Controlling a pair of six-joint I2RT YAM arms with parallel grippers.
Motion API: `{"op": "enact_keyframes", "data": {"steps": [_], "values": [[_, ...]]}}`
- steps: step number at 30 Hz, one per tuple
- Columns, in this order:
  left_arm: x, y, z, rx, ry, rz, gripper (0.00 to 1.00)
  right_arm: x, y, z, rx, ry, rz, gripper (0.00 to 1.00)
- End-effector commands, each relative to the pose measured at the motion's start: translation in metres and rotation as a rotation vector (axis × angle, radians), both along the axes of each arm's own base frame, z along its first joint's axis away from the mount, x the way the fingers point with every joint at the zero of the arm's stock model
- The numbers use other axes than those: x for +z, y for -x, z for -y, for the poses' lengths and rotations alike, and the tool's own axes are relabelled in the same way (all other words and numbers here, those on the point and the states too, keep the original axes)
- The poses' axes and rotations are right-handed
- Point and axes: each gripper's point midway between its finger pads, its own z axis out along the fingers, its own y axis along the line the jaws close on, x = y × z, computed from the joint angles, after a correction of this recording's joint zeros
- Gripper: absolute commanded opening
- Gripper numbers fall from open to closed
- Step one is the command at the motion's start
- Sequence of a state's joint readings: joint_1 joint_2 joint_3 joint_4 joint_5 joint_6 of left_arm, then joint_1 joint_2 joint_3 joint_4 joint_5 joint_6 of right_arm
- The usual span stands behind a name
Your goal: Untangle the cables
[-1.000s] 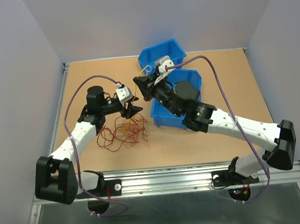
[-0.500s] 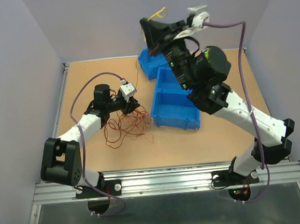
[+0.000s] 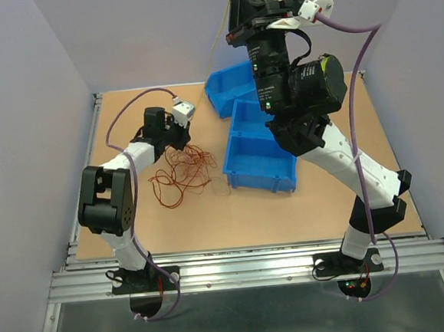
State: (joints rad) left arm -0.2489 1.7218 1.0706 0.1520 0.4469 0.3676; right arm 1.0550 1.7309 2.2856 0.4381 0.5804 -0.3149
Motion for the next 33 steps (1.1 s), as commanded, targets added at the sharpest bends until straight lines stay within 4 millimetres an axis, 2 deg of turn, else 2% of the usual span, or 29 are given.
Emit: {"op": "enact_keyframes", "data": {"steps": [1,2,5,6,8,9,11,12,14,15,16,19,23,25,27,28,30,31,33], "values": [[-0.031,-0.016,-0.075,0.279,-0.026,-0.174,0.23,0.065,0.053,0.096,-0.062,-0.27,0.185,0.01],[-0.03,-0.021,-0.097,0.317,0.007,-0.187,0.23,0.069,0.058,0.108,-0.075,-0.293,0.192,0.01],[-0.018,-0.025,-0.103,0.301,0.099,-0.194,0.25,0.071,0.066,0.131,-0.104,-0.338,0.195,0.01],[-0.015,-0.025,-0.109,0.312,0.105,-0.181,0.26,0.074,0.073,0.148,-0.123,-0.363,0.207,0.01],[-0.013,-0.023,-0.107,0.301,0.112,-0.176,0.29,0.076,0.081,0.166,-0.147,-0.395,0.212,0.01],[-0.011,-0.022,-0.107,0.297,0.116,-0.173,0.31,0.077,0.086,0.183,-0.167,-0.428,0.206,0.01],[-0.011,-0.023,-0.109,0.305,0.115,-0.169,0.34,0.078,0.094,0.198,-0.174,-0.445,0.212,0.01],[-0.01,-0.025,-0.113,0.317,0.114,-0.166,0.34,0.082,0.104,0.216,-0.178,-0.472,0.23,0.01],[-0.011,-0.027,-0.116,0.324,0.136,-0.177,0.35,0.081,0.109,0.227,-0.175,-0.491,0.228,0.01],[-0.014,-0.028,-0.123,0.338,0.145,-0.187,0.36,0.082,0.117,0.241,-0.172,-0.515,0.238,0.0],[-0.015,-0.028,-0.122,0.336,0.155,-0.193,0.36,0.081,0.116,0.239,-0.176,-0.508,0.235,0.01],[-0.015,-0.03,-0.135,0.364,0.198,-0.212,0.37,0.082,0.127,0.259,-0.179,-0.53,0.246,0.0],[-0.009,-0.03,-0.137,0.363,0.215,-0.199,0.37,0.078,0.125,0.254,-0.198,-0.483,0.239,0.01],[0.004,-0.03,-0.136,0.352,0.223,-0.158,0.37,0.071,0.118,0.242,-0.209,-0.438,0.225,0.01],[0.009,-0.024,-0.13,0.316,0.236,-0.14,0.41,0.067,0.115,0.235,-0.222,-0.404,0.222,0.01],[0.023,-0.023,-0.128,0.297,0.24,-0.096,0.46,0.062,0.109,0.225,-0.233,-0.366,0.213,0.01],[0.029,-0.017,-0.125,0.278,0.245,-0.065,0.51,0.057,0.104,0.216,-0.242,-0.329,0.206,0.01],[0.04,-0.015,-0.124,0.27,0.245,-0.032,0.53,0.053,0.101,0.212,-0.243,-0.317,0.196,0.0],[0.045,-0.009,-0.124,0.26,0.239,-0.003,0.54,0.043,0.092,0.197,-0.248,-0.272,0.175,0.01]]}}
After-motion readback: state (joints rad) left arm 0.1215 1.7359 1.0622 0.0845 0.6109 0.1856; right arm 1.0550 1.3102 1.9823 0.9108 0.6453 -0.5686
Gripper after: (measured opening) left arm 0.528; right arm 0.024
